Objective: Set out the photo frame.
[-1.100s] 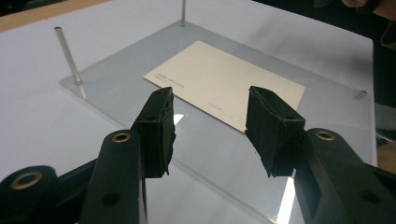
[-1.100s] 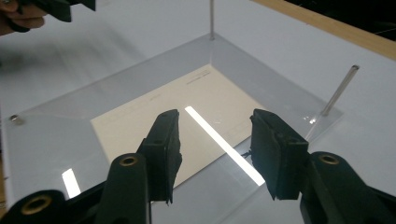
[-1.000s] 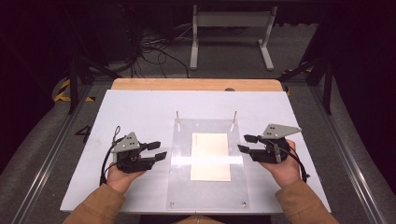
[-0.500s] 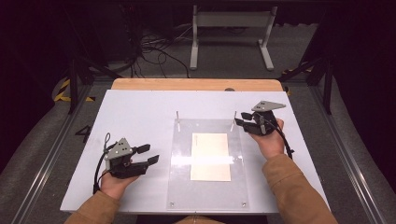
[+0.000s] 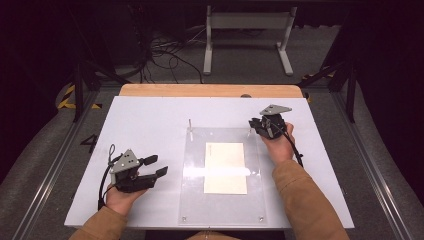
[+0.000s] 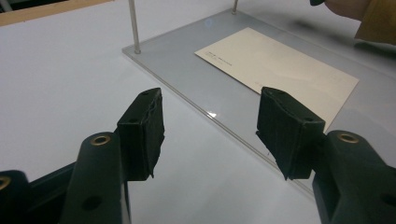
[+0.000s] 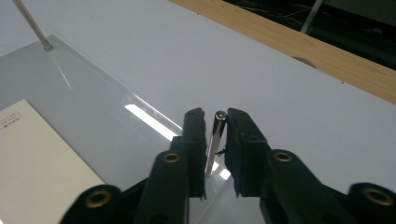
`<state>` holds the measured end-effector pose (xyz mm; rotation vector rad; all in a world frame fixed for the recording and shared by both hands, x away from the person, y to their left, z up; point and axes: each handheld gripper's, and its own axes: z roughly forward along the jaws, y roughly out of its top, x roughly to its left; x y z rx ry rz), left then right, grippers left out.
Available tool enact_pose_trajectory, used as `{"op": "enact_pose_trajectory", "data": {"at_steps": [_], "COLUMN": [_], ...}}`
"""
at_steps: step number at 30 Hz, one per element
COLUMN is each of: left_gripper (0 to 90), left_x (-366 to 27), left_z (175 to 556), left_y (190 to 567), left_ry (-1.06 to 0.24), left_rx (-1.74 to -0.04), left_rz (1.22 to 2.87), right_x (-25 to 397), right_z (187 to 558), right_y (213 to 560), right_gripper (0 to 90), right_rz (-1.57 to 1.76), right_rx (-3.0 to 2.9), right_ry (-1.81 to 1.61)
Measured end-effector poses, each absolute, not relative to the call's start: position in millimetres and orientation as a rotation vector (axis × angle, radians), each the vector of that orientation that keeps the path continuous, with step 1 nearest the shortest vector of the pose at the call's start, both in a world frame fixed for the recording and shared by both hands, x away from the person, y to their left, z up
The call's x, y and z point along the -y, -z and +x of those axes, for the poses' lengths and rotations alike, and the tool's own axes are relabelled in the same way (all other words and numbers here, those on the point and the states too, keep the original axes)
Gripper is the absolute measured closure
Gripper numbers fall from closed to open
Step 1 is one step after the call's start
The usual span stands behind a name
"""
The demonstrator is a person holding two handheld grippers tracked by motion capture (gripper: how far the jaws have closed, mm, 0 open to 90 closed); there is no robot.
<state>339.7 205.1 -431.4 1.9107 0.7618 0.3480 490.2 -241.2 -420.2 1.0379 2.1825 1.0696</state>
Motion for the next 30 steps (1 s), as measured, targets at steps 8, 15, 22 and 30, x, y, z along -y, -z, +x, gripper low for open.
{"op": "enact_pose_trajectory", "data": {"at_steps": [8,15,22,30], "left_gripper": [41.7,43.2,43.4,43.4], "left_x": [-204.4,-201.1,-201.7,-202.4], "left_z": [339.1,335.1,333.1,334.2], "left_y": [434.7,433.4,433.2,435.9], "left_ry": [-0.331,-0.319,-0.318,-0.298], "left_rx": [-0.751,-0.715,-0.716,-0.715], "left_rz": [1.925,1.934,1.93,1.936], "right_x": [246.5,249.2,249.8,252.2], "right_z": [495.7,498.6,502.7,506.9], "right_y": [425.1,426.9,428.0,430.3], "right_gripper": [84.9,85.6,85.8,85.9], "right_rz": [1.057,1.076,1.13,1.149], "right_rx": [-2.165,-2.165,-2.145,-2.133], "right_ry": [-1.166,-1.194,-1.212,-1.246]}}
